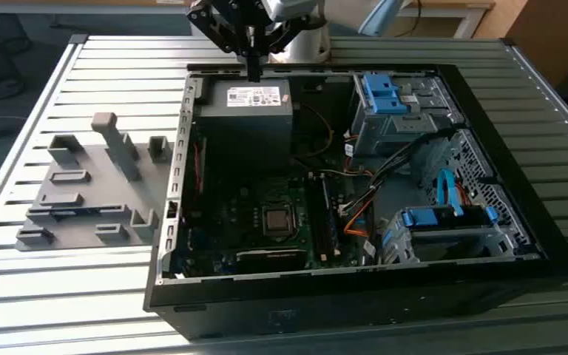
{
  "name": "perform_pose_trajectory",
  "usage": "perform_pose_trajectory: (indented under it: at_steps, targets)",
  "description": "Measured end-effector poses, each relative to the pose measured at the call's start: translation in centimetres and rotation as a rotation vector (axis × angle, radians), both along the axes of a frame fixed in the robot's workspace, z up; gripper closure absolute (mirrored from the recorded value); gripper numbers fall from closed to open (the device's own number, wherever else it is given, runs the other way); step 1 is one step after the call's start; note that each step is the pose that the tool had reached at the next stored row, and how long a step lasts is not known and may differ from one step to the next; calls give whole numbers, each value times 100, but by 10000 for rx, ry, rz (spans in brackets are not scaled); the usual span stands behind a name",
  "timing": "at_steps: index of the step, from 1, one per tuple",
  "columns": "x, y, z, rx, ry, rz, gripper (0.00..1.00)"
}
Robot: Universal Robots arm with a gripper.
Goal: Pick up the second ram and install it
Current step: 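Reach for the second ram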
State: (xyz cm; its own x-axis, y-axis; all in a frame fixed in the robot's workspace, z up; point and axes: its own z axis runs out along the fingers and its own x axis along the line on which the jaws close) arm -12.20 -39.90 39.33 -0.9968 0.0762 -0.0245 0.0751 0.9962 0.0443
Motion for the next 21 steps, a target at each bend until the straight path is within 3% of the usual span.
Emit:
perform_pose_trajectory:
  at_steps: [21]
  targets:
    - [-82, 0, 0, 0, 0, 0, 89]
